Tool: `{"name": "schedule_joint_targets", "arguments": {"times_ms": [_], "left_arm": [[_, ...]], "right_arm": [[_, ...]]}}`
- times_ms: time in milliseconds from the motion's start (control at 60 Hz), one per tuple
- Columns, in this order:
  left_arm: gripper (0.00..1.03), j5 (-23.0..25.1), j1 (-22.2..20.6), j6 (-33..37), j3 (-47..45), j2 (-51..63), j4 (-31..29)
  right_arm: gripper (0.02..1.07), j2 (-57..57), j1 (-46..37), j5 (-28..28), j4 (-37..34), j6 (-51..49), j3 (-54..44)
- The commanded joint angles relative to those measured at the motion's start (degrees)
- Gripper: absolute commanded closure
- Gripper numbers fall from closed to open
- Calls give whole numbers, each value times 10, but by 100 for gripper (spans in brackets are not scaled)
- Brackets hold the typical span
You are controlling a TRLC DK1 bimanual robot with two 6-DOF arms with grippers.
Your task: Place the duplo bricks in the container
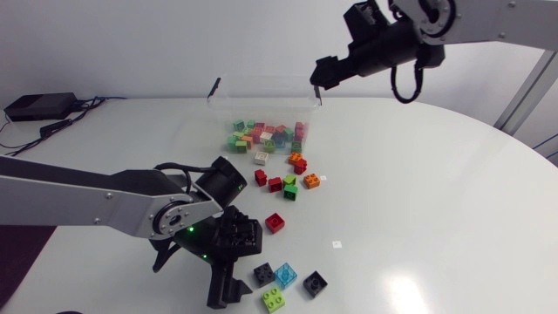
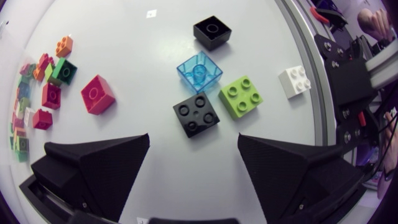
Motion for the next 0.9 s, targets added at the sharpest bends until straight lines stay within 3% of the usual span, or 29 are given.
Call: {"name": "schedule_joint_targets", "arguments": {"times_ms": [0,433,633,883], "left_arm": [[6,-18,-4,-44,19,11,0],[8,-55,-59,-130,22,49,29],[11,-57,-59,-150,25,52,36],[58,-59,-58,-173,3,39,59]], "right_arm": [[6,-46,-15,-9,7,-6,-50],[6,-213,-26,-19,-2,-22,-258],[6,-263,-23,-18,-23,-45,-316],[7,-326,-31,-18,-52,-90,-391]]}}
